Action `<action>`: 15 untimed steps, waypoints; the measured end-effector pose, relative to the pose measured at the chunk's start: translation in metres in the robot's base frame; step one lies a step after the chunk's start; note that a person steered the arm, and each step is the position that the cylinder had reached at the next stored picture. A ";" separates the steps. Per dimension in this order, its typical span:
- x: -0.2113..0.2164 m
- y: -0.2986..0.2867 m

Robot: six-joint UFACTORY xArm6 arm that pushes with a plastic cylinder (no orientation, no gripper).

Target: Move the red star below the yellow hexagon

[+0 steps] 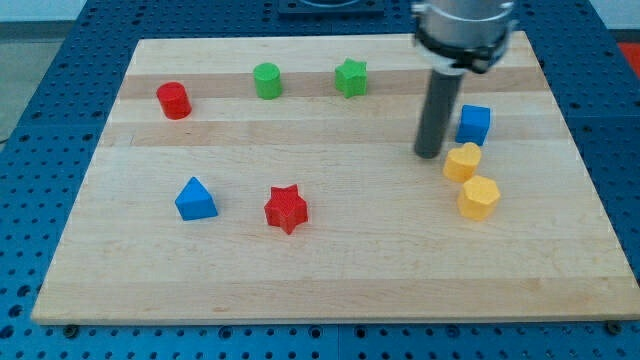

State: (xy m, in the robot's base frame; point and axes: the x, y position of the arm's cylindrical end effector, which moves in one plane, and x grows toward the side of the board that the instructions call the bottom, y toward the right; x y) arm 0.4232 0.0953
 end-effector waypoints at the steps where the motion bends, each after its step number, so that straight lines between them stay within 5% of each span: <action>1: 0.024 -0.010; 7: 0.068 0.064; 9: 0.002 -0.059; 11: -0.015 -0.147; 13: 0.053 -0.191; 15: 0.116 -0.087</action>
State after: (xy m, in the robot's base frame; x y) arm 0.5389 0.0082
